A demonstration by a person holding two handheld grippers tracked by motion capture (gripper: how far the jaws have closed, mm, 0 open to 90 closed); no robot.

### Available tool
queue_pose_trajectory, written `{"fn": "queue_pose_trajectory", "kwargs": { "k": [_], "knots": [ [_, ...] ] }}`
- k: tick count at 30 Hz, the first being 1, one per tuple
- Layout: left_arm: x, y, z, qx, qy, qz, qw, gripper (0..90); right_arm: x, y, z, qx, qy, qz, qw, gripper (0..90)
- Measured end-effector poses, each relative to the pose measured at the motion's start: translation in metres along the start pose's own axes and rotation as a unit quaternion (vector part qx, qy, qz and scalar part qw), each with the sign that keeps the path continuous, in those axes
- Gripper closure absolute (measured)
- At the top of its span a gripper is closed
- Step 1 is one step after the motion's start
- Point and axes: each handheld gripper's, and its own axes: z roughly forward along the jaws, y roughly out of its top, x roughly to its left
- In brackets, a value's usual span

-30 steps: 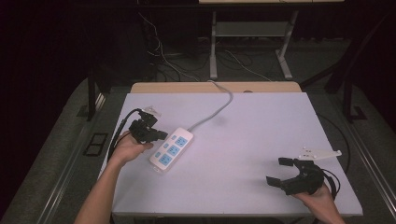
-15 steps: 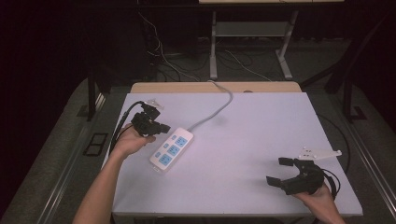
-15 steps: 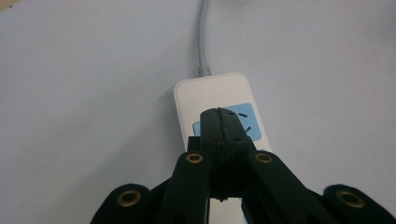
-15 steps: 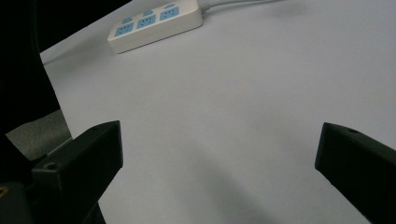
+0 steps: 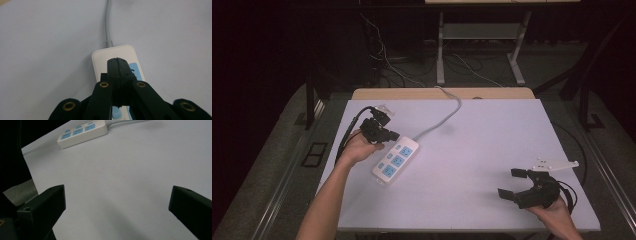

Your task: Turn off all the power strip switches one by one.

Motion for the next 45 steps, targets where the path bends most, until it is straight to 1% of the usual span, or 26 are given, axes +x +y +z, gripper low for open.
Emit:
{"fn": "queue_pose_trajectory", "kwargs": {
  "k": [6,7,14,17,24,28,32,36,45],
  "knots": [
    [0.002,0.000,0.007,0.005,0.001,0.002,1.0000,89.3,0.000,0.000,0.000,0.000,0.000,0.000,1.0000,0.8],
    [0.002,-0.001,0.008,0.004,0.000,0.000,1.0000,89.3,0.000,0.000,0.000,0.000,0.000,0.000,1.0000,0.8],
    [0.002,-0.002,0.017,0.010,-0.003,0.002,0.9999,89.3,0.000,0.000,0.000,0.000,0.000,0.001,1.0000,0.8],
    [0.002,-0.003,0.020,0.010,-0.003,-0.001,0.9999,89.3,-0.001,0.000,0.000,0.001,0.000,0.001,1.0000,0.8],
    [0.004,-0.006,0.024,0.015,-0.003,0.002,0.9999,89.3,-0.001,0.000,0.000,0.001,0.000,0.000,1.0000,0.8],
    [0.005,-0.007,0.028,0.015,-0.003,-0.001,0.9999,89.3,-0.001,0.000,0.000,0.002,0.000,0.000,1.0000,0.8],
    [0.005,-0.008,0.030,0.021,-0.002,-0.001,0.9998,89.2,-0.001,-0.001,0.000,0.004,0.000,0.000,1.0000,0.8],
    [0.005,-0.009,0.032,0.020,-0.002,-0.003,0.9998,89.2,-0.001,-0.001,0.000,0.004,0.000,0.000,1.0000,0.8],
    [0.004,-0.009,0.038,0.040,0.000,0.003,0.9992,89.2,-0.001,0.000,0.000,0.004,0.000,0.000,1.0000,0.8]
  ]
}}
